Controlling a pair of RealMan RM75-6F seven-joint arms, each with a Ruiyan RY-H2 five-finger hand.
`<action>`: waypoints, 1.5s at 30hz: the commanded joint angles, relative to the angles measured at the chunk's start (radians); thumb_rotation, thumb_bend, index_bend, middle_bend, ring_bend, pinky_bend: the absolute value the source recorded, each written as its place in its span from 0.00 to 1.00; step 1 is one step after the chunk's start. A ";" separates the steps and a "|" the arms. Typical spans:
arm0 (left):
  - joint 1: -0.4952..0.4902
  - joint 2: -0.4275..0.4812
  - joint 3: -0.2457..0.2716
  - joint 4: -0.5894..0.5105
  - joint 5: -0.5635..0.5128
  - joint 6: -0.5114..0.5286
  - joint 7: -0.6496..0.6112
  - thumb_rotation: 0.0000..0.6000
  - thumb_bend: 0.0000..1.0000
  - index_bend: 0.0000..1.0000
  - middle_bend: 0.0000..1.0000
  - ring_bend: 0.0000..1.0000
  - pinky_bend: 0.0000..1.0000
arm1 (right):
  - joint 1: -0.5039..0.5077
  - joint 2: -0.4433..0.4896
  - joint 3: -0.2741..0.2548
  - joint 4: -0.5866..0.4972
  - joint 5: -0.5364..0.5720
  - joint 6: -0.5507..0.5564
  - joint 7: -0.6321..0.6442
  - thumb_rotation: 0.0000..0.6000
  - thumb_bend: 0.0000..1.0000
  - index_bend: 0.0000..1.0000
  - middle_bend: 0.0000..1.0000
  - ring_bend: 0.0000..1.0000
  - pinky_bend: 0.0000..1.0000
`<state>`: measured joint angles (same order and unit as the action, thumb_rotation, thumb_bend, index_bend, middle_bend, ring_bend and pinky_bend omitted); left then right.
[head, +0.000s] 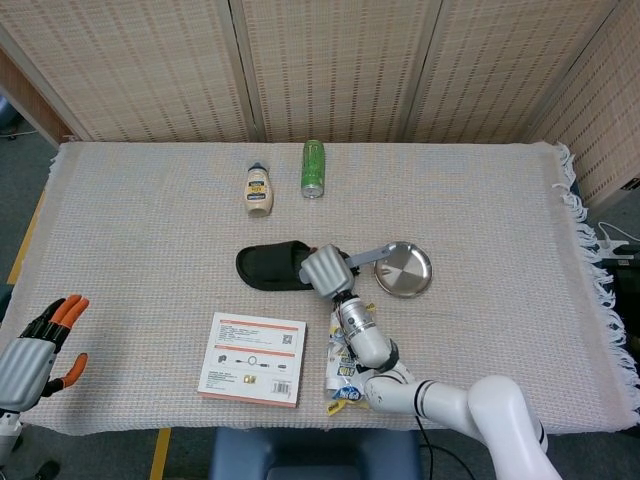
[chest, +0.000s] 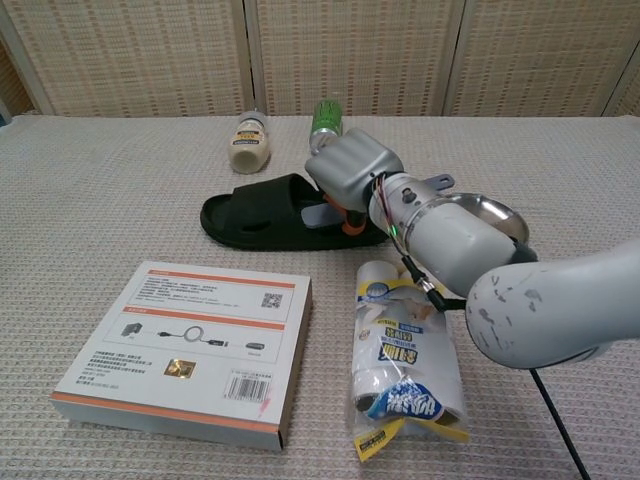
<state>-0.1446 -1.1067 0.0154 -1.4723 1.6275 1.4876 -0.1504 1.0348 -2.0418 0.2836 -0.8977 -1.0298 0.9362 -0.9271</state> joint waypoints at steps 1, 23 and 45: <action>0.000 0.000 0.000 0.000 0.000 0.001 0.000 1.00 0.46 0.00 0.00 0.00 0.19 | 0.004 -0.008 -0.002 0.005 -0.020 0.007 0.029 1.00 0.39 0.88 0.71 0.64 0.88; 0.001 0.000 0.001 -0.004 0.000 0.003 0.005 1.00 0.46 0.00 0.00 0.00 0.19 | -0.005 0.010 -0.016 0.007 -0.012 -0.005 -0.023 1.00 0.39 0.88 0.71 0.64 0.88; -0.008 -0.006 0.001 -0.007 0.001 -0.011 0.013 1.00 0.46 0.00 0.00 0.00 0.19 | -0.012 0.022 -0.022 0.018 -0.003 -0.011 -0.052 1.00 0.39 0.88 0.71 0.64 0.88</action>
<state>-0.1528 -1.1123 0.0170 -1.4796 1.6290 1.4773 -0.1375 1.0224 -2.0197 0.2616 -0.8786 -1.0320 0.9261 -0.9798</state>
